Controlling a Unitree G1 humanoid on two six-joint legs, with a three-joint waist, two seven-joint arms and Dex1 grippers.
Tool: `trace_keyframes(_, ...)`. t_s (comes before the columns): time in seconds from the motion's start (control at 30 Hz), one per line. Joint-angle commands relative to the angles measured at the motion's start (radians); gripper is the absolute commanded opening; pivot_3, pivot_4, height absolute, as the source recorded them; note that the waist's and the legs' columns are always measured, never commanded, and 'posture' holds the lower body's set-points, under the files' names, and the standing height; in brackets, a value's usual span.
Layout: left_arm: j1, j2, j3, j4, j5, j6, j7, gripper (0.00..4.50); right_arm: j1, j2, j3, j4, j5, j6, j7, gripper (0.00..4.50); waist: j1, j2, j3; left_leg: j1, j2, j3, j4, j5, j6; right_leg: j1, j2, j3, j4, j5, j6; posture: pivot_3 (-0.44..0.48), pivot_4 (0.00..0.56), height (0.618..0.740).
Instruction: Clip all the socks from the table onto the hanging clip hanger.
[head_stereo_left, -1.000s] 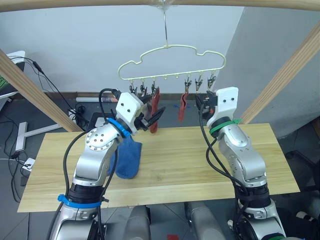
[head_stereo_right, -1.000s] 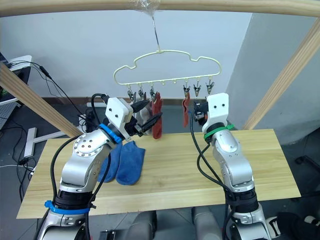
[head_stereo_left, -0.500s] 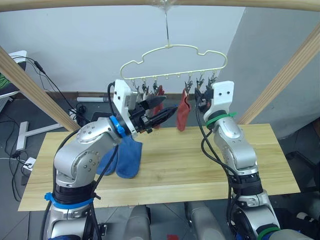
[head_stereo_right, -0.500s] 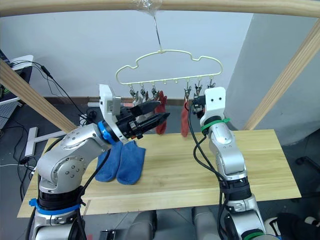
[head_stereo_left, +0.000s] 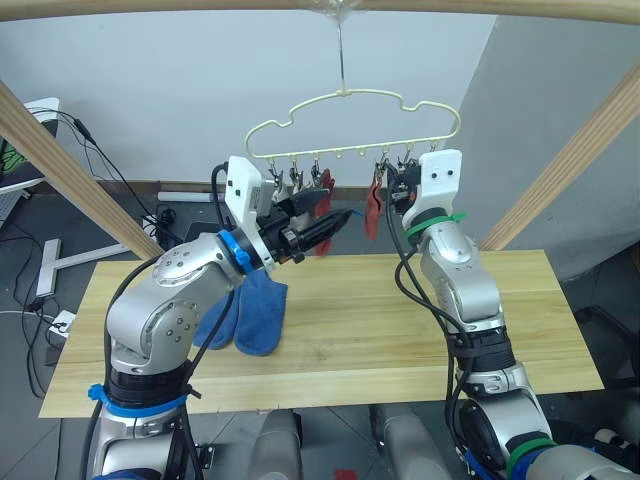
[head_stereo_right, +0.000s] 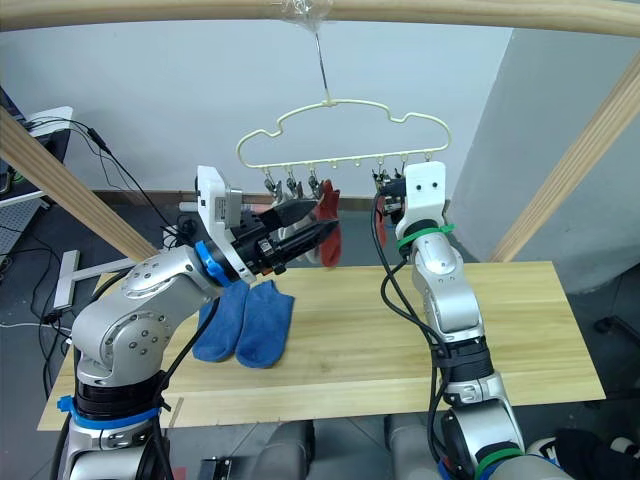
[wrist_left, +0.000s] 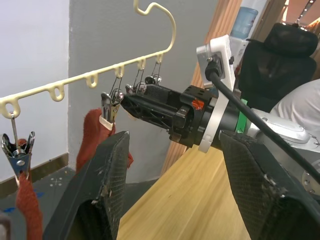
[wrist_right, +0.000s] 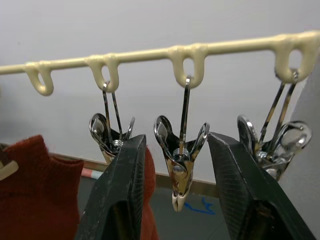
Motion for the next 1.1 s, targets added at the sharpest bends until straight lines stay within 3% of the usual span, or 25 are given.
trace_keyframes(0.03, -0.02, 0.007, 0.011, -0.047, -0.018, -0.017, -0.002, 2.97, -0.039, 0.016, 0.016, -0.019, -0.006, -0.037, 0.017, 2.01, 0.0, 0.0, 0.0, 0.0, 0.0, 0.0, 0.0, 0.0, 0.0, 0.0, 0.0, 0.0, 0.0, 0.0, 0.0, 0.065, 0.268, 0.74)
trace_keyframes(0.63, -0.074, 0.009, 0.012, -0.044, -0.081, 0.009, 0.015, 2.97, -0.081, 0.036, -0.002, 0.041, -0.01, -0.059, 0.021, 2.01, 0.006, 0.0, 0.0, 0.0, 0.0, 0.0, 0.0, 0.0, 0.0, 0.0, 0.0, 0.0, 0.0, 0.0, -0.001, 0.067, 0.272, 0.74)
trace_keyframes(0.73, -0.069, 0.01, 0.01, -0.043, -0.077, 0.006, 0.012, 2.97, -0.084, 0.035, -0.003, 0.048, -0.013, -0.062, 0.019, 1.41, 0.006, 0.0, 0.0, 0.0, 0.0, 0.0, 0.0, 0.0, 0.0, 0.0, 0.0, 0.0, 0.0, 0.002, -0.003, 0.067, 0.272, 0.74)
trace_keyframes(0.9, -0.07, 0.008, 0.009, -0.043, -0.078, 0.007, 0.011, 2.97, -0.087, 0.028, -0.004, 0.054, -0.02, -0.061, 0.019, 0.04, 0.006, 0.0, 0.0, 0.0, 0.0, 0.0, 0.0, 0.0, 0.0, 0.0, 0.0, 0.0, 0.0, 0.002, -0.004, 0.067, 0.272, 0.74)
trace_keyframes(1.1, -0.055, 0.006, 0.003, -0.055, -0.075, 0.007, 0.016, 2.97, -0.079, 0.011, -0.013, 0.041, -0.013, -0.049, 0.035, 0.02, 0.006, 0.0, 0.0, 0.0, 0.0, 0.0, 0.0, 0.0, 0.0, 0.0, 0.0, 0.0, 0.0, 0.002, -0.004, 0.068, 0.277, 0.74)
